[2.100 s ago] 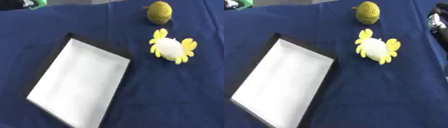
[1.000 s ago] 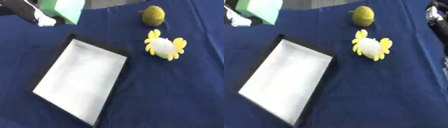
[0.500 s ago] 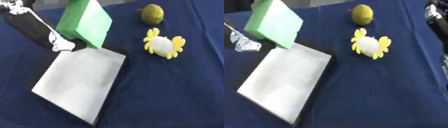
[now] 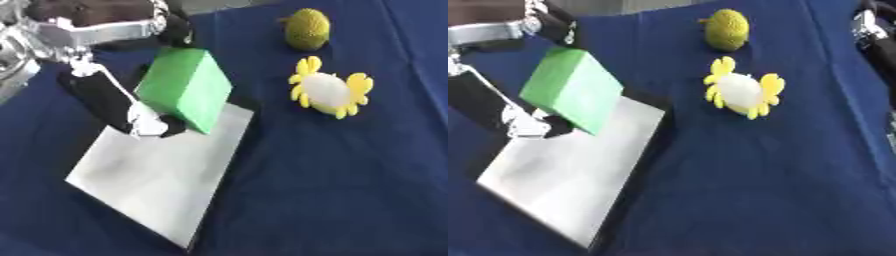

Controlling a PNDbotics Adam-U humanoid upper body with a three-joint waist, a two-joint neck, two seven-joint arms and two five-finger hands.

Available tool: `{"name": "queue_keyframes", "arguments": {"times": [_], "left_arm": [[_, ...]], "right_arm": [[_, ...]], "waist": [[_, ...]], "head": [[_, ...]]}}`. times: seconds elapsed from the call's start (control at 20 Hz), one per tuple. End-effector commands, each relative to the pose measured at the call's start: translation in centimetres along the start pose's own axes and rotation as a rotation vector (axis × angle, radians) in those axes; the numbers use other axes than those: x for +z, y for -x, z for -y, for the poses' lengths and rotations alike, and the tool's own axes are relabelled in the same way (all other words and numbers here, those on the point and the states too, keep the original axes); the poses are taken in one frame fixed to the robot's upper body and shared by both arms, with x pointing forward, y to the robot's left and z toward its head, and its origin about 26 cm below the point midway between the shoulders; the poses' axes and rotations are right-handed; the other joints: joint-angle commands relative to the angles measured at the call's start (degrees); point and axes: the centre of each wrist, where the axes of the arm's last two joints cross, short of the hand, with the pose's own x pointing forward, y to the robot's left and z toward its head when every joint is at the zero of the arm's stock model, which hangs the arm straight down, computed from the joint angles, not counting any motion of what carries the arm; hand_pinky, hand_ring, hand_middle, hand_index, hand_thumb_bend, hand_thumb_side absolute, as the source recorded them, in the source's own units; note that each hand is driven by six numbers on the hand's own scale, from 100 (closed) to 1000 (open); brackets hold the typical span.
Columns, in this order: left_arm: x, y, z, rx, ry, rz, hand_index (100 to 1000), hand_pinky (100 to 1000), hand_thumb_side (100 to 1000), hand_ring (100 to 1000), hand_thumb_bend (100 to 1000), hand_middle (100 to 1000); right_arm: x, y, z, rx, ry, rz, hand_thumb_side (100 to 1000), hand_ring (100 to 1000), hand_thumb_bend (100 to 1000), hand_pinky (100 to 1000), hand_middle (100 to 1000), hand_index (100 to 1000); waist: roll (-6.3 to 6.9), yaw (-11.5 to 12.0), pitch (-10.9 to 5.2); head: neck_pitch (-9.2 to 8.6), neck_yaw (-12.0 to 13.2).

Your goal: Pick up objects on the table and place them in the box.

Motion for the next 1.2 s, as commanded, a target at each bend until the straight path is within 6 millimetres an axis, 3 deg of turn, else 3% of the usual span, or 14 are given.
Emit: {"name": "queue_keyframes", "arguments": {"times": [0.05,0.65,1.0,1.1,1.15,1.2], "left_arm": [[0.0,-0.3,0.3,-0.056,0.023,-0.015,605,773,277,740,278,652],[-2.2,1.3,3.1,-0.08,0.181,-0.069,651,814,365,788,312,729],[-3.8,2.7,5.0,-0.141,0.274,-0.12,727,889,577,851,407,804],[-4.0,2.7,5.4,-0.165,0.307,-0.121,746,904,623,863,380,817],[-4.1,2.8,5.7,-0.17,0.323,-0.121,766,931,697,883,278,841],[-4.3,3.0,6.0,-0.175,0.338,-0.121,778,946,719,894,261,856]], "right_arm": [[-0.4,-1.0,0.3,0.012,-0.011,0.037,515,954,100,914,911,837],[-0.4,-1.0,0.1,0.011,-0.012,0.034,518,953,100,913,911,836],[-0.3,-0.9,0.0,0.01,-0.01,0.031,520,952,100,912,910,836],[-0.3,-0.9,0.0,0.01,-0.011,0.031,520,952,100,912,910,835],[-0.3,-0.9,0.0,0.01,-0.01,0.031,520,952,100,912,910,835],[-0.3,-0.9,-0.1,0.01,-0.01,0.032,520,952,100,912,910,835]], "waist": [[-1.1,-0.3,-1.64],[-0.62,-1.1,-1.03],[-0.53,-1.5,-0.65],[-0.52,-1.5,-0.57],[-0.51,-1.6,-0.54],[-0.5,-1.6,-0.51]], "head": [[0.4,0.3],[0.4,0.7],[0.4,1.0],[0.4,1.0],[0.4,1.0],[0.4,1.0]]}}
